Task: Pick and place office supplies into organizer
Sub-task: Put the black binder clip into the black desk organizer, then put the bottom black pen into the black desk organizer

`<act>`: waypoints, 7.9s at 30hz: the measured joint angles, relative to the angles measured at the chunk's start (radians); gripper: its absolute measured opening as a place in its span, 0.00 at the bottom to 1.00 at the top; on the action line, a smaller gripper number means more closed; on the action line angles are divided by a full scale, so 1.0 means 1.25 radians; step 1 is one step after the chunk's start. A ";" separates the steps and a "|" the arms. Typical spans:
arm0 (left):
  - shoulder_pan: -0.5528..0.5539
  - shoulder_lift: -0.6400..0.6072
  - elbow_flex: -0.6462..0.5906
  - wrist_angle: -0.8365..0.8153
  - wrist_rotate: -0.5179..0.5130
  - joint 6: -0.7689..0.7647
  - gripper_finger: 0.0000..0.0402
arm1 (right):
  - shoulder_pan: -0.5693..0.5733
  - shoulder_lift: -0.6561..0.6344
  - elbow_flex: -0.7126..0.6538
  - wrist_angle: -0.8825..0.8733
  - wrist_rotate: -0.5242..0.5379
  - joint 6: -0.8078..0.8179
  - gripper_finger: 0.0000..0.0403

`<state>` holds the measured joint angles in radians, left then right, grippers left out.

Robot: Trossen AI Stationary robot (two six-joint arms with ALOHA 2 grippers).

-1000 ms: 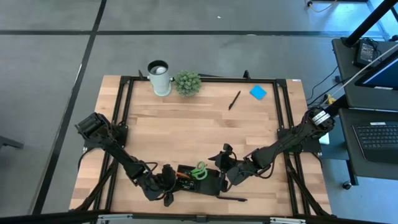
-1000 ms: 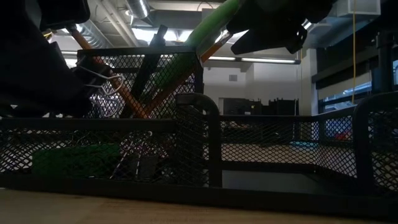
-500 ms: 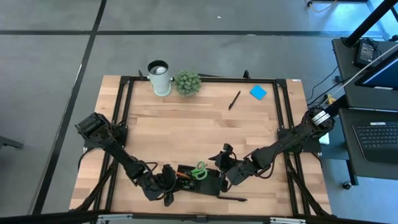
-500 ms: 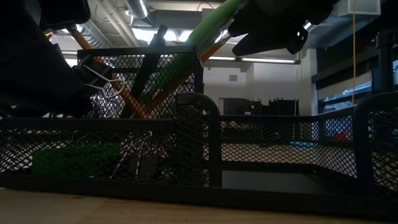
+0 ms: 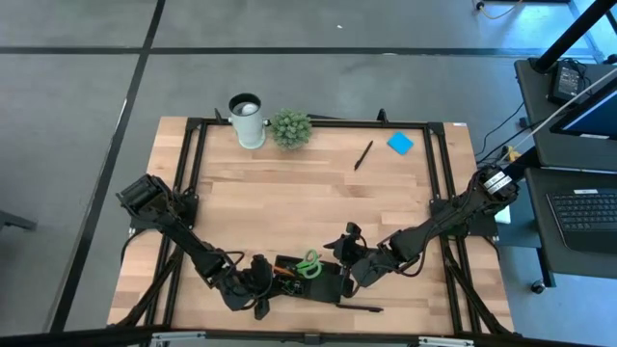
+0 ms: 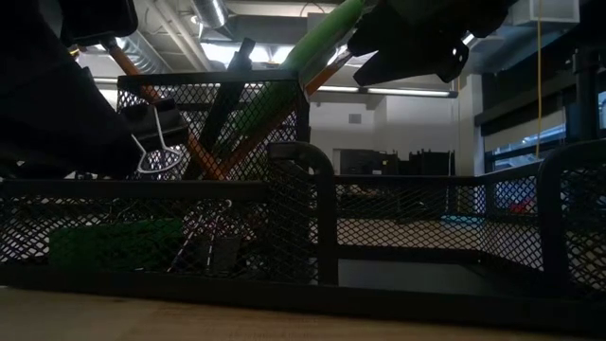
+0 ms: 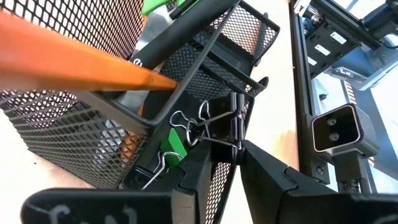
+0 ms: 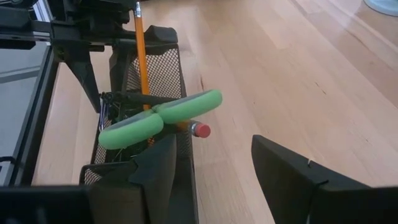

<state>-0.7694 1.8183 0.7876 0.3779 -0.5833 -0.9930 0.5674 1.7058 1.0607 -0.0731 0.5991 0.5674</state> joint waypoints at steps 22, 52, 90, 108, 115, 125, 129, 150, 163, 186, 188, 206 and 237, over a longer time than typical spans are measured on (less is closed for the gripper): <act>0.016 0.000 0.000 0.000 -0.021 -0.012 0.21 | 0.000 0.000 0.000 0.000 -0.001 0.003 0.52; 0.001 -0.009 -0.001 0.219 0.347 0.152 0.20 | 0.028 -0.078 0.000 -0.096 -0.071 0.010 0.52; -0.017 -0.009 0.000 -0.067 0.670 -0.201 0.20 | 0.224 -0.017 0.000 -0.232 -0.348 0.370 0.56; -0.017 -0.009 0.000 -0.073 0.654 -0.131 0.20 | 0.273 0.049 0.039 -0.357 -0.355 0.344 0.57; -0.017 -0.009 0.000 -0.073 0.628 -0.113 0.20 | 0.273 0.069 0.191 -0.542 -0.344 0.283 0.50; -0.014 -0.009 0.000 -0.073 0.627 -0.068 0.20 | 0.276 0.203 0.234 -0.564 -0.346 0.279 0.47; -0.014 -0.009 0.000 -0.073 0.627 -0.068 0.20 | 0.280 0.224 0.234 -0.559 -0.349 0.295 0.47; -0.016 -0.009 0.000 -0.073 0.627 -0.068 0.20 | 0.283 0.302 0.240 -0.555 -0.345 0.294 0.35; -0.016 -0.009 0.000 -0.073 0.587 -0.068 0.20 | 0.283 0.301 0.239 -0.551 -0.345 0.298 0.09; -0.016 -0.008 0.000 -0.067 0.557 -0.101 0.20 | 0.282 0.301 0.243 -0.553 -0.346 0.298 0.12; -0.016 -0.008 0.000 -0.067 0.557 -0.096 0.20 | 0.282 0.303 0.250 -0.559 -0.346 0.298 0.12; -0.017 -0.008 0.000 -0.067 0.557 -0.090 0.20 | 0.281 0.310 0.297 -0.653 -0.326 0.334 0.12; -0.011 -0.008 0.000 0.096 0.565 -0.021 0.20 | 0.298 0.211 0.297 -0.761 -0.327 0.359 0.12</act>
<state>-0.7830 1.8084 0.7876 0.4980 0.1226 -1.0198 0.9405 1.9690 1.4321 -1.0239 0.1898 1.0161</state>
